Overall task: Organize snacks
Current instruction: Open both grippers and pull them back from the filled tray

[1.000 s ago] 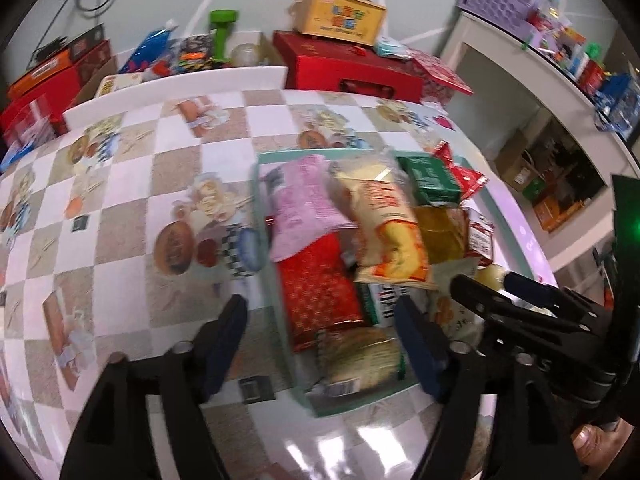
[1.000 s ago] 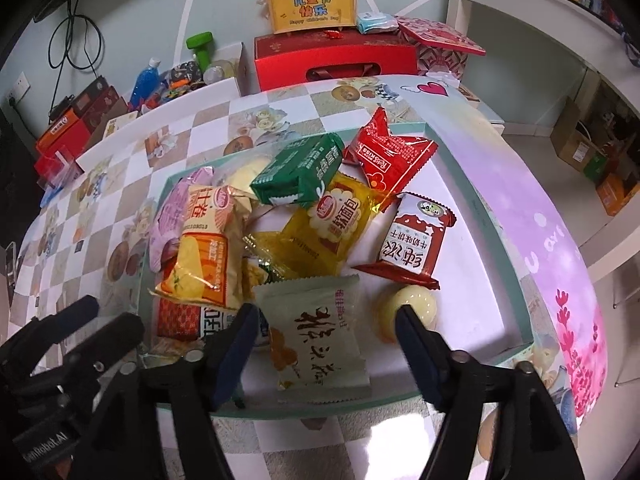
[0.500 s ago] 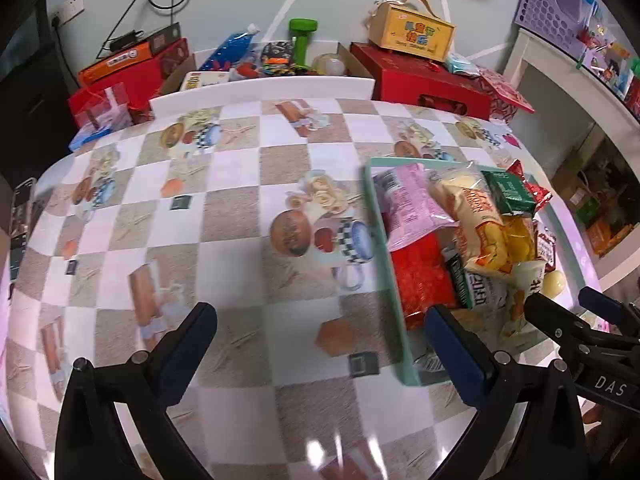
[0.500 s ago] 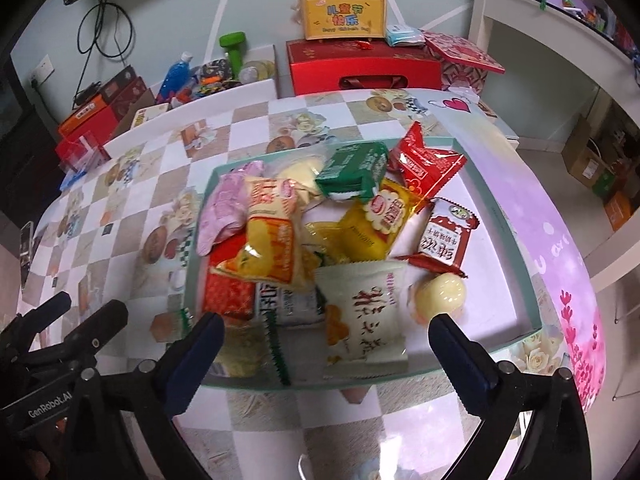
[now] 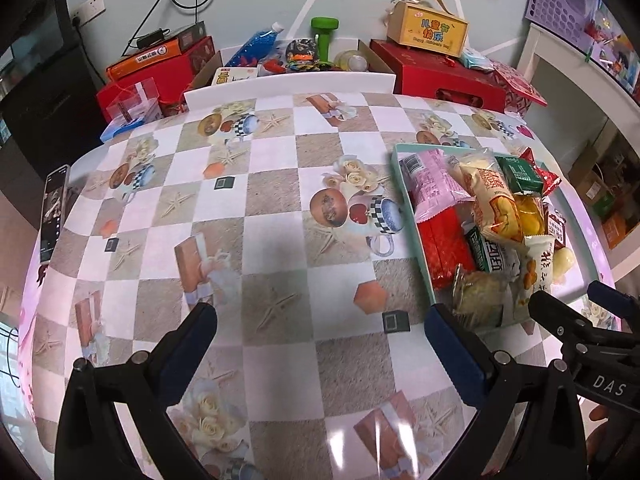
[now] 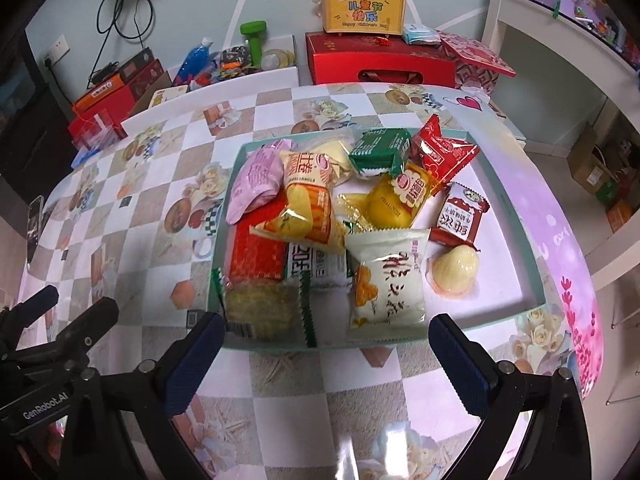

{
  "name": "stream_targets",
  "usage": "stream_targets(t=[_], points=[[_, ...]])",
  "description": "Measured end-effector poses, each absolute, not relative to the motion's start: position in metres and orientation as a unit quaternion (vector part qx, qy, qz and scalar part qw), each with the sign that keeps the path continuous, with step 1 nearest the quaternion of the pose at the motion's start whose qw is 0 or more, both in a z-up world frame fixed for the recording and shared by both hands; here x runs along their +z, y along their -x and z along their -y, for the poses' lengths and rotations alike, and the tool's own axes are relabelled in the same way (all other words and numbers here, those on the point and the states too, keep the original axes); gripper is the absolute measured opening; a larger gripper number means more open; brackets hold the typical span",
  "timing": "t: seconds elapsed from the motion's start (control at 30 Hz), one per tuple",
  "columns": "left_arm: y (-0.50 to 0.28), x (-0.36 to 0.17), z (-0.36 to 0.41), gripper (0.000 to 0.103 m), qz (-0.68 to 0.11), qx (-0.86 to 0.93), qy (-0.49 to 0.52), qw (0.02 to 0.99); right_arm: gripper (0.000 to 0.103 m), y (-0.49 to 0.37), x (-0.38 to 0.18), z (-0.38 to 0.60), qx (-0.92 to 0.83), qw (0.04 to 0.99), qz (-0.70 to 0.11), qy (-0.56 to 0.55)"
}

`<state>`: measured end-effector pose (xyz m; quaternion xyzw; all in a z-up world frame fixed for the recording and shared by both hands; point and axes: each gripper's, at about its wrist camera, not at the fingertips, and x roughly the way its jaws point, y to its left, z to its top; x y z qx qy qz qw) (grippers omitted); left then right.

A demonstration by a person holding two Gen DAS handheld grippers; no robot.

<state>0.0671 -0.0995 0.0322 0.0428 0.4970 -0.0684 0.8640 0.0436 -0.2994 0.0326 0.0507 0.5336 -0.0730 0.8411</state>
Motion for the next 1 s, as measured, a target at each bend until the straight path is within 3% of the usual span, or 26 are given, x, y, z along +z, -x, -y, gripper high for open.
stream_targets(t=[0.47,1.0], points=[[-0.043,0.031,0.095,0.103,-0.502,-0.017,-0.1,0.859,0.103,-0.026,0.035,0.294,-0.072,0.84,-0.536,-0.046],[-0.046,0.026,0.084,0.103,-0.516,-0.006,-0.09,0.852,0.103,-0.025,0.031,0.292,-0.073,0.833,-0.547,-0.042]])
